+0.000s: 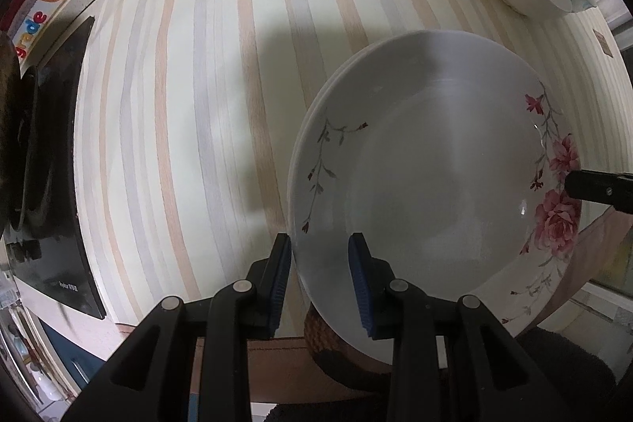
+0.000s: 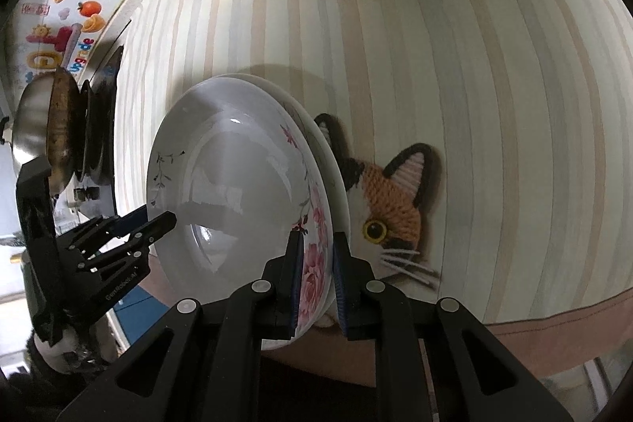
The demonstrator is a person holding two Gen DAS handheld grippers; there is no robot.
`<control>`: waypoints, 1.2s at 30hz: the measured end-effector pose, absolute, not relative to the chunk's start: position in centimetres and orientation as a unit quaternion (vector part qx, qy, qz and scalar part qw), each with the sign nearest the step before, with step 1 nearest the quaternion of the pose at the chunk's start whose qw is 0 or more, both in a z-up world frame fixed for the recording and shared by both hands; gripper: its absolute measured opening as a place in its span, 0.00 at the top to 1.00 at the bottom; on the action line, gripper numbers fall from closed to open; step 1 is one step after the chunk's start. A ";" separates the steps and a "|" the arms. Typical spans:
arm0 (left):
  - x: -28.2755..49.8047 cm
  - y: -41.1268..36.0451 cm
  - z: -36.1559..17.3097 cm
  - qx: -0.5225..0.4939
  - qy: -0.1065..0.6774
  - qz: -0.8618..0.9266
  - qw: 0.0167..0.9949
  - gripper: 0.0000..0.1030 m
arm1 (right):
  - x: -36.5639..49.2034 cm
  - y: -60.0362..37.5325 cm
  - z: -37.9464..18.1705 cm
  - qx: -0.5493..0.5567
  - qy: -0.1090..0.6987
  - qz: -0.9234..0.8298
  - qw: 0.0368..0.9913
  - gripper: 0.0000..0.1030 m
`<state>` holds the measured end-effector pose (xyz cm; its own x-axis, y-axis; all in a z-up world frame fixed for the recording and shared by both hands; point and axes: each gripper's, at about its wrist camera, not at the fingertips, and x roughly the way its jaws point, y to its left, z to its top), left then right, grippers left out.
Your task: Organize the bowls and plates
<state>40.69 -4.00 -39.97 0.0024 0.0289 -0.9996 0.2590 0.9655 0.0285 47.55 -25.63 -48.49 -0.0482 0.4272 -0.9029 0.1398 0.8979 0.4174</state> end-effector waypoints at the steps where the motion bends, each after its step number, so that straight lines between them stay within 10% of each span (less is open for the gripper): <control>1: 40.7 -3.8 -40.0 0.103 0.702 -0.082 0.700 0.73 | 47.7 -25.8 -48.5 0.203 0.719 0.107 0.657 0.83; 13: 42.8 -1.3 -36.1 0.060 0.681 -0.083 0.725 0.73 | 51.7 -27.7 -43.1 0.215 0.688 0.120 0.683 0.82; 19: 52.6 -0.3 -33.3 0.003 0.634 -0.059 0.771 0.69 | 60.6 -27.0 -37.9 0.171 0.613 0.118 0.762 0.60; 36: 70.4 -2.9 -42.7 0.005 0.678 -0.053 0.733 0.69 | 74.6 -25.5 -46.6 0.129 0.669 0.048 0.731 0.61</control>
